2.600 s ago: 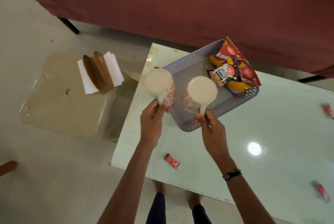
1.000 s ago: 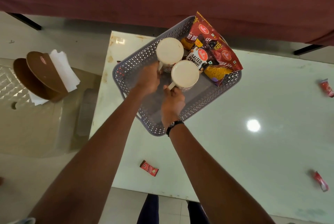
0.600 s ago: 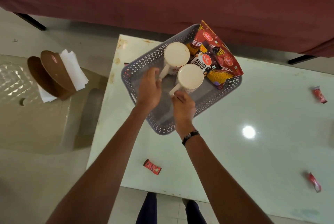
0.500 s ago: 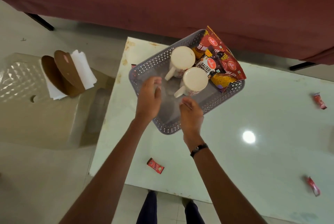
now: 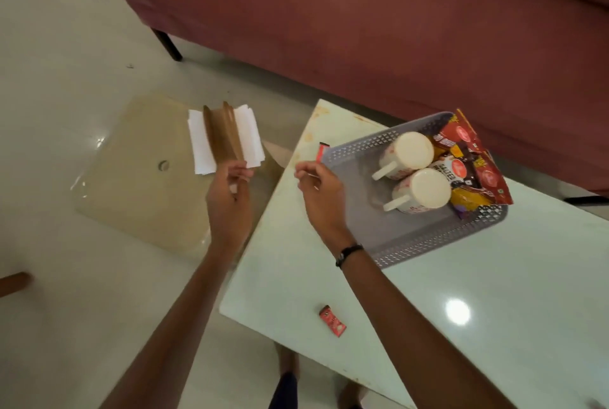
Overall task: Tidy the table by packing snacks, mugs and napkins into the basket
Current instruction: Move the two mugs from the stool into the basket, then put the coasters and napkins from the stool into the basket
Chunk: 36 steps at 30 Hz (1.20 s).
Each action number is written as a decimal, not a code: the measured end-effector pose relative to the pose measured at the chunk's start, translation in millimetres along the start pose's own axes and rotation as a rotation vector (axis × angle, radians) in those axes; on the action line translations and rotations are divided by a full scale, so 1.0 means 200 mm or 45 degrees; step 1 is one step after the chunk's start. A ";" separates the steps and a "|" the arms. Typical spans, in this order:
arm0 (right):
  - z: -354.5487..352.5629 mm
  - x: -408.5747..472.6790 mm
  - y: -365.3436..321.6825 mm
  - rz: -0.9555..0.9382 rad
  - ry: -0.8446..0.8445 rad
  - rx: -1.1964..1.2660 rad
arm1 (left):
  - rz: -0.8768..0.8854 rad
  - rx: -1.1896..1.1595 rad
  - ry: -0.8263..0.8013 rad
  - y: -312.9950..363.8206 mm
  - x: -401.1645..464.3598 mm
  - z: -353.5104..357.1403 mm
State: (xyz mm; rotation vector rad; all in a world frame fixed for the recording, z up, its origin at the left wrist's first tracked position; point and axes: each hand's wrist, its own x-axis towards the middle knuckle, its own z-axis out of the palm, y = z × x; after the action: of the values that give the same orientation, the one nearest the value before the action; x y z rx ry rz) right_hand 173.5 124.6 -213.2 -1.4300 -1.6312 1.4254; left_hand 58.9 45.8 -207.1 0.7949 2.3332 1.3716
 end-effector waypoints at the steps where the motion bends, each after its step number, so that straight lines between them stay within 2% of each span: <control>1: 0.08 0.04 -0.04 -0.046 -0.046 -0.037 | -0.012 -0.001 0.074 -0.02 0.05 -0.05; 4: 0.30 0.16 -0.14 -0.085 -0.179 -0.135 | -0.046 0.006 0.189 -0.13 0.21 -0.17; 7: 0.47 0.24 -0.18 -0.089 -0.263 -0.214 | -0.125 0.015 0.175 -0.23 0.33 -0.22; 15: 0.70 0.37 -0.12 -0.121 -0.272 -0.609 | -0.326 0.055 -0.210 -0.33 0.47 -0.17; 22: 0.72 0.35 -0.10 -0.219 -0.218 -0.738 | -0.331 0.065 -0.297 -0.36 0.47 -0.13; 26: 0.64 0.33 -0.10 -0.178 -0.191 -0.698 | -0.336 0.084 -0.322 -0.35 0.47 -0.11; 31: 0.36 0.25 -0.12 -0.109 -0.117 -0.539 | -0.293 0.157 -0.334 -0.31 0.43 -0.08; 36: -0.07 0.13 -0.04 -0.113 0.097 -0.538 | -0.199 0.079 -0.374 -0.16 0.27 0.04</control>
State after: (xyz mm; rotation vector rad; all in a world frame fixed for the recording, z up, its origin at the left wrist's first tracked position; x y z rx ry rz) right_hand 174.7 154.1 -208.2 -1.5886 -1.9994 1.0003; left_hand 9.7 72.1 -239.0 0.7566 2.1652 1.0455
